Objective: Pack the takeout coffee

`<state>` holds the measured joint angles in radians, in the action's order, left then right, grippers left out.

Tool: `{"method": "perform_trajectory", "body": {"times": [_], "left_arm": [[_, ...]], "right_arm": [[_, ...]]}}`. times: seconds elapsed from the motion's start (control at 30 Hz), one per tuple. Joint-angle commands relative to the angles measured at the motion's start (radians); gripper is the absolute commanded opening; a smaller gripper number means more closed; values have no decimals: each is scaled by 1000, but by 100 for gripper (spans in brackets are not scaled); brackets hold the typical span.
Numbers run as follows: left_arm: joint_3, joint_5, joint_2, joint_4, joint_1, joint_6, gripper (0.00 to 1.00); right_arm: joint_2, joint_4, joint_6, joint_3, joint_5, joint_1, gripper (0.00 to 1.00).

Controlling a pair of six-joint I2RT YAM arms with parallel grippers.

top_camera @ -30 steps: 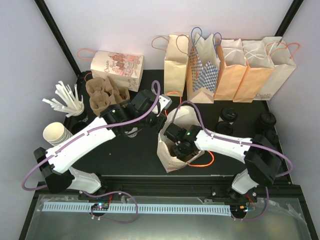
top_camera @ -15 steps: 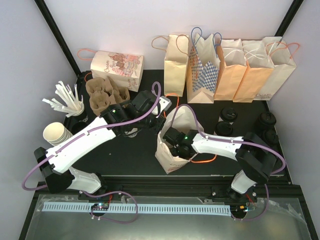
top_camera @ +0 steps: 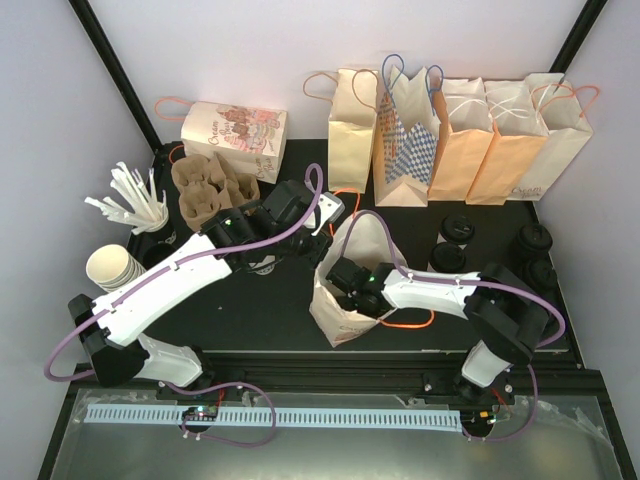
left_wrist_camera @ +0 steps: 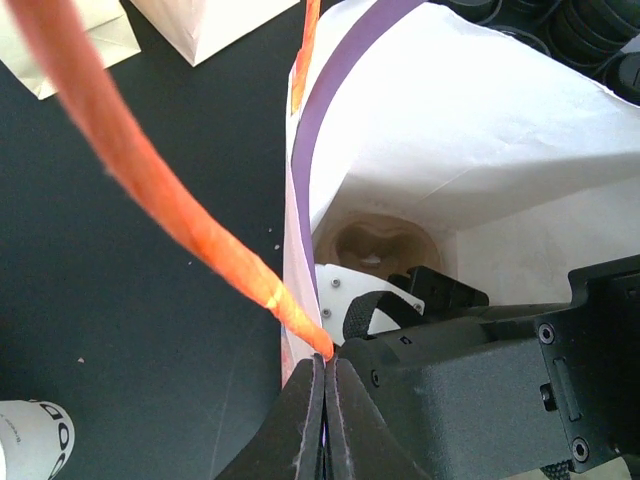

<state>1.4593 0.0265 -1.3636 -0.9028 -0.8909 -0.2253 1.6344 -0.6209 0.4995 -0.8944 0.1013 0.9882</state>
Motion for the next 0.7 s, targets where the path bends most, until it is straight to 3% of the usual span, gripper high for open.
{"method": "perform_trajectory", "body": {"times": [0.0,0.47,0.5,0.63,0.67], "left_arm": [[25,34,46,101,3,15,2],[17,49,52,98,3,8,2],[17,48,53,98,3,8,1],[14,47,60,87,3,11,2],[11,49,63,87,3,12,2]], "right_arm": [[118,33,25,90,-91,6,51],[157,69,37,102,-95,6,56],[140,57,37,99,-91,5,60],[47,2,41,77,-64,6,98],[19,-16,39,65,-60,6,100]]}}
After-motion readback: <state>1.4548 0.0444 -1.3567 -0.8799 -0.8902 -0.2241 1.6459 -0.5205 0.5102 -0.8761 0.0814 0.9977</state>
